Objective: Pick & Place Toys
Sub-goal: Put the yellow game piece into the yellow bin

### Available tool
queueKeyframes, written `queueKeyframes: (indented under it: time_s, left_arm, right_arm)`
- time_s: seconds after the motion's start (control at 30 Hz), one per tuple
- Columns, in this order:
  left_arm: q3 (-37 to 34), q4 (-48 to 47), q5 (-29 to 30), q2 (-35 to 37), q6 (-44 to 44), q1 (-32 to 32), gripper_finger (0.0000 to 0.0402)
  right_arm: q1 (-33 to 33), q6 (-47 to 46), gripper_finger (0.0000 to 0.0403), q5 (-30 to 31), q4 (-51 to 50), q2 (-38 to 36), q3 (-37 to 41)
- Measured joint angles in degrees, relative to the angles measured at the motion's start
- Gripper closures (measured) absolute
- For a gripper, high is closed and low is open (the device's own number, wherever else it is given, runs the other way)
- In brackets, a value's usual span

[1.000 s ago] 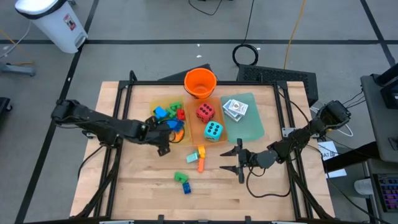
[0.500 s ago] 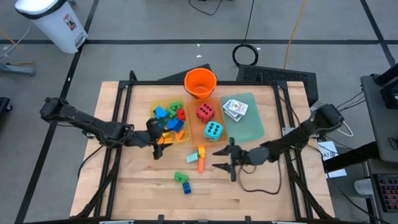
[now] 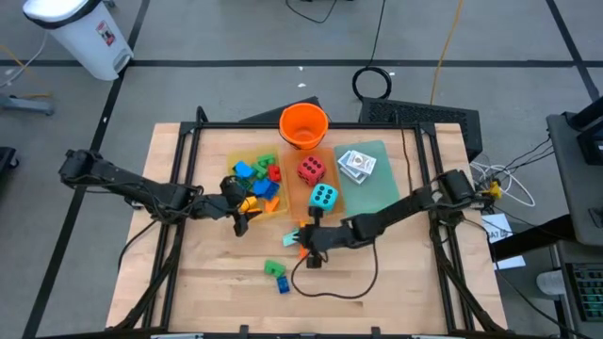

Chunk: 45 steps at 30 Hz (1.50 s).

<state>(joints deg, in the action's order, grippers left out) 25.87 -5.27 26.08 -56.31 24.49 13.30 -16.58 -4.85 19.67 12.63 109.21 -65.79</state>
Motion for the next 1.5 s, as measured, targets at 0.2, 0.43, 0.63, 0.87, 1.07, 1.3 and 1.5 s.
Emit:
queueKeyframes:
  time_s: [0.2,0.43,0.63,0.87,1.07,1.3,1.5]
  left_arm:
    - [0.0,0.0,-0.7,0.0,-0.2,0.0,0.0089]
    - [0.0,-0.1,-0.6,0.0,-0.3,0.0,0.0089]
    - [0.0,0.0,-0.6,0.0,-0.4,0.0,0.0089]
    - [0.0,0.0,-0.5,0.0,-0.4,0.0,0.0089]
    - [0.0,0.0,-0.5,0.0,-0.3,0.0,0.0089]
    - [0.0,0.0,-0.5,0.0,-0.2,0.0,0.0089]
    - [0.0,-0.1,-0.5,0.0,-0.2,0.0,0.0089]
  right_arm:
    - [0.5,4.0,0.0399,0.0,-0.7,2.7,-0.5]
    - [-1.5,2.6,0.0401,-6.6,-3.0,2.6,-0.5]
    - [-4.5,5.4,0.0402,3.6,-3.1,1.3,-0.4]
    - [-1.6,7.1,0.0402,8.5,-6.0,2.4,-0.5]
    - [0.2,6.9,0.0403,3.1,-6.4,3.1,-0.5]
    - [-1.9,6.2,0.0403,-7.7,-6.9,1.6,-0.4]
    - [-4.6,9.0,0.0403,1.3,-7.7,-1.6,-0.5]
